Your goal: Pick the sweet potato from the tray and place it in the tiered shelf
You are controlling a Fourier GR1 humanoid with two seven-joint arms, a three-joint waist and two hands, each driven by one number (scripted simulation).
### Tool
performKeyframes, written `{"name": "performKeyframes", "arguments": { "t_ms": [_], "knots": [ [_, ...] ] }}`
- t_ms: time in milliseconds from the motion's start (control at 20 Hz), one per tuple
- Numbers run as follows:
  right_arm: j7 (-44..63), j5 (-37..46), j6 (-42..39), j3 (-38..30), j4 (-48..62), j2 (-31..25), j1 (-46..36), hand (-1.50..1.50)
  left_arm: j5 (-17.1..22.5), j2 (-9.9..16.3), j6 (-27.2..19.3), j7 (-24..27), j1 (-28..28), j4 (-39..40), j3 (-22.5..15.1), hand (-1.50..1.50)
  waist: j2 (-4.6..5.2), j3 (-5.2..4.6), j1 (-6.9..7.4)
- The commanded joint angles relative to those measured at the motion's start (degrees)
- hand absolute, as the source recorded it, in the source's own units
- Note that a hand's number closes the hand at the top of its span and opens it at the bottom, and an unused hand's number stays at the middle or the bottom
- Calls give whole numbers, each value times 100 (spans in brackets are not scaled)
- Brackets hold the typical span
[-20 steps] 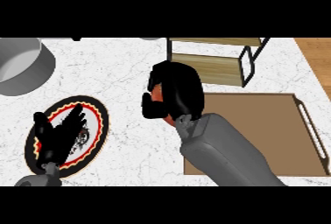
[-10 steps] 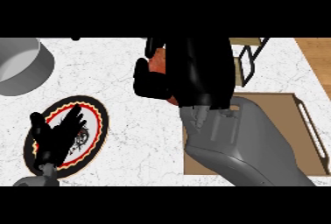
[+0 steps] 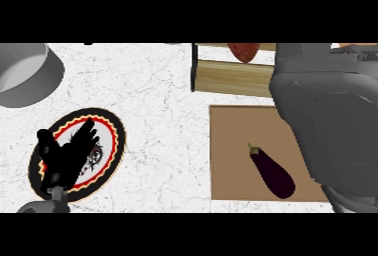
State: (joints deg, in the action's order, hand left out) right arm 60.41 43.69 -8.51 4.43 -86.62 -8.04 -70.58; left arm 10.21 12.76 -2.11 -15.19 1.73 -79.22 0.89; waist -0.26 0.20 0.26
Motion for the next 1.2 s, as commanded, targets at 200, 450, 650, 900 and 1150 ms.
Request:
{"name": "performKeyframes", "arguments": {
  "t_ms": [200,450,650,900,1150],
  "knots": [
    [-759,-227,-152,-852,1618,-718,-833,150,216,259,313,-276,77,74,246,0,44,-24,71],
    [-1087,-380,-428,-870,2218,-766,-891,150,-102,-37,10,-271,-31,-199,-34,0,30,-22,71],
    [-2210,-274,-119,-887,3025,-1031,-592,150,-91,-114,-18,-368,202,20,-15,0,61,-22,95],
    [-2266,-39,177,-841,3551,-899,-888,150,-246,-210,-117,-295,18,-35,-64,0,44,-23,80],
    [-3014,105,773,-1044,4685,-1027,-1185,150,-178,-148,83,-208,343,307,39,0,78,-25,129]
  ]
}}
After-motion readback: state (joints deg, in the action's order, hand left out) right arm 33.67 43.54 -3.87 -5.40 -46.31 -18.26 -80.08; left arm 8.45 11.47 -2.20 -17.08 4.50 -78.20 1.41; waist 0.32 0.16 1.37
